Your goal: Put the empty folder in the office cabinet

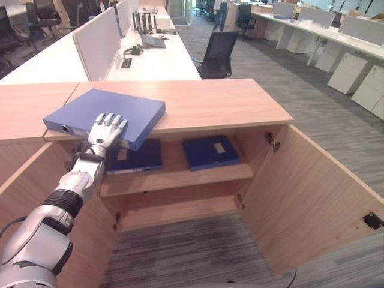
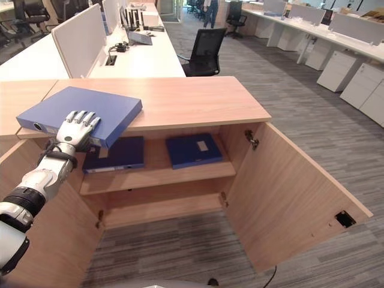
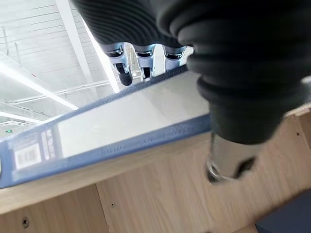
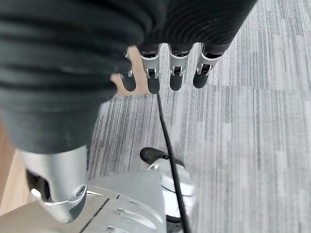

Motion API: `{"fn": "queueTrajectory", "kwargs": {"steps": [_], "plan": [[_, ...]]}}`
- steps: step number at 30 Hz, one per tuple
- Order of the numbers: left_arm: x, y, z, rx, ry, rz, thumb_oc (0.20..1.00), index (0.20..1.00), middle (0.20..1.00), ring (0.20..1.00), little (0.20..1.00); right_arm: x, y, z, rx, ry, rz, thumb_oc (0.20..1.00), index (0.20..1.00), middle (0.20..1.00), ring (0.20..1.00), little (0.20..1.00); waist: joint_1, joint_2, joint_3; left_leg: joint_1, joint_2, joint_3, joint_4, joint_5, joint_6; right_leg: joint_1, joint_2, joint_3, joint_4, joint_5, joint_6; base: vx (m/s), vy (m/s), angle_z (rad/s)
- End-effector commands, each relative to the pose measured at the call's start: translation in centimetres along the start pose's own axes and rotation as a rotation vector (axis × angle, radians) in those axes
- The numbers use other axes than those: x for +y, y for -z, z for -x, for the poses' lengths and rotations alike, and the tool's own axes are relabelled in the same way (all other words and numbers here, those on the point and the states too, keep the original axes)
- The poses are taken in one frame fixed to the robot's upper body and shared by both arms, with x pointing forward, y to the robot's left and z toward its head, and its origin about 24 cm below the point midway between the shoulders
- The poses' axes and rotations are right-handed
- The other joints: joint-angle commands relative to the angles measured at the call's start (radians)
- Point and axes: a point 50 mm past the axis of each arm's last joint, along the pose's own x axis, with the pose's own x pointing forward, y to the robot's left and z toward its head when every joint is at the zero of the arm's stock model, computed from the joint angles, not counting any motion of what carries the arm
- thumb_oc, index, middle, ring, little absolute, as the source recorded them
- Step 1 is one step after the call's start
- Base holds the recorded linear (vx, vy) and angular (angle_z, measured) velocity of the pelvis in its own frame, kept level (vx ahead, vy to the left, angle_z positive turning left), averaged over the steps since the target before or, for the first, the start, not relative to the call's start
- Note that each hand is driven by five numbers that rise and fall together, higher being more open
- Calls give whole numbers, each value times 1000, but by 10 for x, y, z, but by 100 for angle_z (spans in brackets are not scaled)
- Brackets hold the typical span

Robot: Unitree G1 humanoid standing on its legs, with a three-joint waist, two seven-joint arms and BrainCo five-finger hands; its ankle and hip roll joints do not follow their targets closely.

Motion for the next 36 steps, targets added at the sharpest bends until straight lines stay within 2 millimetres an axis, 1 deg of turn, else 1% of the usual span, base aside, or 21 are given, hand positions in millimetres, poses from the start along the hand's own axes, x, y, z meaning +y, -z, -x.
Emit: {"fn": "queueTrajectory", "kwargs": {"steps": [1, 4, 5, 7, 9, 10, 12, 16, 20, 21, 22, 23, 24, 25, 26, 27, 28, 32, 34, 36], "plan": [[14, 19, -14, 89, 11, -33, 200, 200, 200, 200, 200, -9, -5, -2, 19, 14, 83, 1000, 1000, 1000, 1000, 1000, -10, -23, 36, 9, -43, -43, 12, -133, 75, 25, -73, -39, 42, -3, 83, 0, 0, 0], [14, 16, -13, 84, 4, -1, 200, 200, 200, 200, 200, -10, -5, -2, 20, 14, 83, 1000, 1000, 1000, 1000, 1000, -7, -24, 38, 11, -42, -42, 12, -133, 75, 25, -72, -39, 44, -4, 82, 0, 0, 0], [14, 13, -12, 80, -11, 35, 200, 200, 200, 200, 200, -10, -5, -2, 19, 12, 83, 1000, 1000, 1000, 1000, 1000, -6, -25, 40, 12, -42, -42, 12, -133, 75, 26, -72, -39, 44, -5, 82, 0, 0, 0], [21, 1, -11, 56, -69, 138, 200, 200, 200, 200, 200, -7, -4, -2, 16, 6, 78, 1000, 1000, 1000, 1000, 1000, -2, -27, 43, 12, -42, -45, 12, -133, 74, 29, -71, -40, 43, -6, 80, 0, 0, 0], [29, -16, -6, 13, -140, 274, 200, 200, 200, 200, 200, -3, -7, -2, 3, -5, 68, 1000, 1000, 1000, 1000, 1000, 2, -29, 45, 12, -41, -49, 12, -132, 74, 32, -72, -43, 41, -7, 78, 0, 0, 0], [29, -25, -2, -7, -161, 344, 200, 200, 200, 200, 200, 0, -11, -2, -9, -13, 57, 1000, 1000, 1000, 1000, 1000, 9, -32, 47, 12, -41, -51, 12, -132, 74, 33, -72, -45, 42, -8, 77, 0, 0, 0], [41, -47, 10, -82, -232, 508, 200, 200, 200, 200, 200, 3, -21, -2, -44, -22, 42, 1000, 1000, 1000, 1000, 1000, 14, -32, 51, 12, -39, -58, 12, -132, 74, 38, -72, -48, 39, -8, 75, 0, 0, 0], [58, -86, 37, -250, -278, 801, 200, 200, 200, 200, 200, 2, -54, -1, -146, -13, -19, 1000, 1000, 1000, 1000, 1000, 32, -33, 58, 2, -39, -70, 12, -131, 76, 38, -72, -55, 38, -8, 69, 0, 0, 0], [71, -108, 68, -405, -257, 1020, 200, 200, 200, 200, 200, -5, -81, 1, -237, 9, -98, 1000, 1000, 1000, 1000, 1000, 52, -31, 65, -7, -40, -81, 12, -129, 79, 39, -74, -67, 36, -7, 66, 8, -3, 0], [72, -114, 78, -456, -213, 1088, 200, 200, 200, 200, 200, -2, -138, 11, -380, 12, -121, 1000, 1000, 1000, 1000, 1000, 66, -25, 63, -5, -38, -86, 12, -132, 80, 45, -73, -73, 34, -12, 64, 17, -12, 4], [77, -109, 87, -475, -215, 1157, 200, 200, 200, 200, 200, -9, -154, 18, -471, 25, -116, 1000, 1000, 1000, 1000, 1000, 70, -27, 66, -11, -40, -89, 12, -126, 81, 40, -74, -73, 35, -7, 62, 0, 0, 0], [79, -108, 96, -503, -186, 1226, 200, 200, 200, 200, 200, -15, -159, 23, -531, 29, -123, 1000, 1000, 1000, 1000, 1000, 71, -25, 68, -12, -40, -90, 12, -125, 81, 39, -73, -74, 36, -7, 62, 0, 0, 0], [84, -105, 101, -540, -173, 1298, 200, 200, 200, 200, 200, -23, -170, 31, -605, 42, -137, 1000, 1000, 1000, 1000, 1000, 71, -23, 71, -14, -41, -90, 12, -124, 82, 37, -74, -74, 36, -5, 62, 0, 0, 0], [89, -102, 105, -575, -140, 1391, 200, 200, 200, 200, 200, -29, -173, 36, -645, 49, -148, 1000, 1000, 1000, 1000, 1000, 69, -20, 69, -16, -41, -91, 12, -122, 82, 36, -74, -76, 38, -5, 62, -10, -4, 8], [93, -99, 107, -620, -96, 1507, 200, 200, 200, 200, 200, -36, -177, 42, -694, 48, -162, 1000, 1000, 1000, 1000, 1000, 67, -18, 69, -17, -42, -93, 12, -121, 82, 35, -75, -78, 38, -3, 63, -8, -11, 20], [102, -97, 111, -708, -36, 1719, 200, 200, 200, 200, 200, -48, -186, 55, -787, 36, -211, 1000, 1000, 1000, 1000, 1000, 65, -13, 68, -21, -45, -98, 12, -117, 81, 36, -77, -83, 38, 0, 65, 6, -12, 16], [120, -96, 116, -866, 18, 1876, 200, 200, 200, 200, 200, -62, -197, 75, -937, -13, -337, 1000, 1000, 1000, 1000, 1000, 64, -6, 64, -23, -50, -105, 12, -114, 79, 42, -82, -92, 39, 4, 68, 14, -11, 15], [132, -95, 118, -944, 11, 1923, 200, 200, 200, 200, 200, -73, -205, 95, -1075, -45, -465, 1000, 1000, 1000, 1000, 1000, 62, -3, 58, -25, -56, -114, 12, -113, 78, 49, -89, -103, 35, 7, 72, 0, 0, 0], [132, -93, 119, -947, 10, 1958, 200, 200, 200, 200, 200, -76, -207, 101, -1113, -60, -487, 1000, 1000, 1000, 1000, 1000, 60, -1, 56, -25, -58, -114, 12, -113, 77, 49, -92, -107, 34, 8, 73, 0, 0, 0], [132, -91, 118, -963, 12, 2035, 200, 200, 200, 200, 200, -78, -206, 105, -1144, -94, -541, 1000, 1000, 1000, 1000, 1000, 59, 0, 55, -26, -58, -114, 12, -112, 76, 48, -93, -109, 33, 8, 73, 0, 0, 0]]}}
